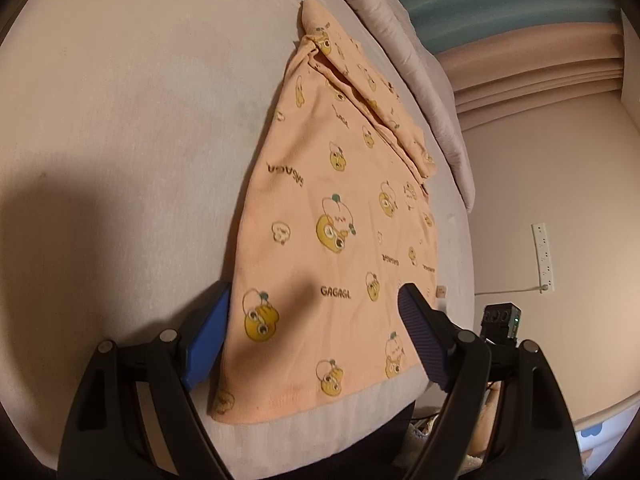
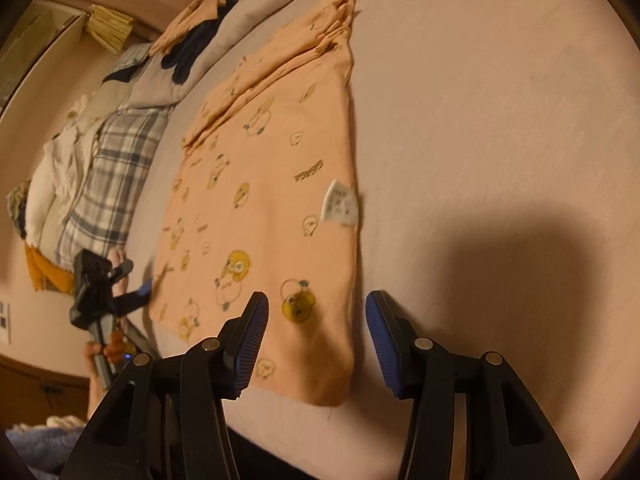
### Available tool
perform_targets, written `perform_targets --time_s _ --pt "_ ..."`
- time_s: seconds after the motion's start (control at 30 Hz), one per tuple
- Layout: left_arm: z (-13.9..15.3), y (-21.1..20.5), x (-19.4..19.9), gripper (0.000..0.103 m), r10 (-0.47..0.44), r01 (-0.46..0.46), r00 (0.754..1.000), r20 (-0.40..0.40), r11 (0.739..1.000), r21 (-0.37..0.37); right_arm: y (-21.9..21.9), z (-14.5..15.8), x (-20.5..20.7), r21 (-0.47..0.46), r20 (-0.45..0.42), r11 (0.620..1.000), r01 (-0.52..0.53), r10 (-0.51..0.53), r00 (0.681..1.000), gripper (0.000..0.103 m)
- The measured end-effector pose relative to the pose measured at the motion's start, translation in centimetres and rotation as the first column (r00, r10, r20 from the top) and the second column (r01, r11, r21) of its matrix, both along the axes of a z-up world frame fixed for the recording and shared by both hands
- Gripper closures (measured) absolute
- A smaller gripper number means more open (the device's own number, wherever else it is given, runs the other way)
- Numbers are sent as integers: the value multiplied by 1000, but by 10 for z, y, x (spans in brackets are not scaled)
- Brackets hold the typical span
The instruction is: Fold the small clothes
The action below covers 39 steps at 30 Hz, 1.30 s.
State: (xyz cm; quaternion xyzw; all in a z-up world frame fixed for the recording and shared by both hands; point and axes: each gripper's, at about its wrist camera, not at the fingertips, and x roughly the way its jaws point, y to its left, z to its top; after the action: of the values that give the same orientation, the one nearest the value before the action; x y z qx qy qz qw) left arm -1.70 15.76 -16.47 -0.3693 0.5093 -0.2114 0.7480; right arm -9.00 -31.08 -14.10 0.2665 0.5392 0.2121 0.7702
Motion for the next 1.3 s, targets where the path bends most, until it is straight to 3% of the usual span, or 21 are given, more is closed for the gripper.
perform_targets --time_s 0.37,0.83,0.93,1.1,1.3 --pt "-4 -10 8 21 -45 46 999 22 998 -35 2 -17 27 218 -33 975 -34 42 999 52" --pt "-3 -44 26 21 -134 132 989 64 991 31 24 -11 37 134 42 986 -96 91 995 52" --pt "-4 -40 24 28 -105 104 993 56 994 27 22 -11 33 100 49 991 -89 85 995 62" --pt "-9 -25 18 45 -48 49 998 30 998 -43 5 -19 25 125 36 989 -77 73 997 83" --pt "-12 -15 15 60 -16 17 1000 6 998 -60 3 -21 19 138 53 987 -79 72 996 90"
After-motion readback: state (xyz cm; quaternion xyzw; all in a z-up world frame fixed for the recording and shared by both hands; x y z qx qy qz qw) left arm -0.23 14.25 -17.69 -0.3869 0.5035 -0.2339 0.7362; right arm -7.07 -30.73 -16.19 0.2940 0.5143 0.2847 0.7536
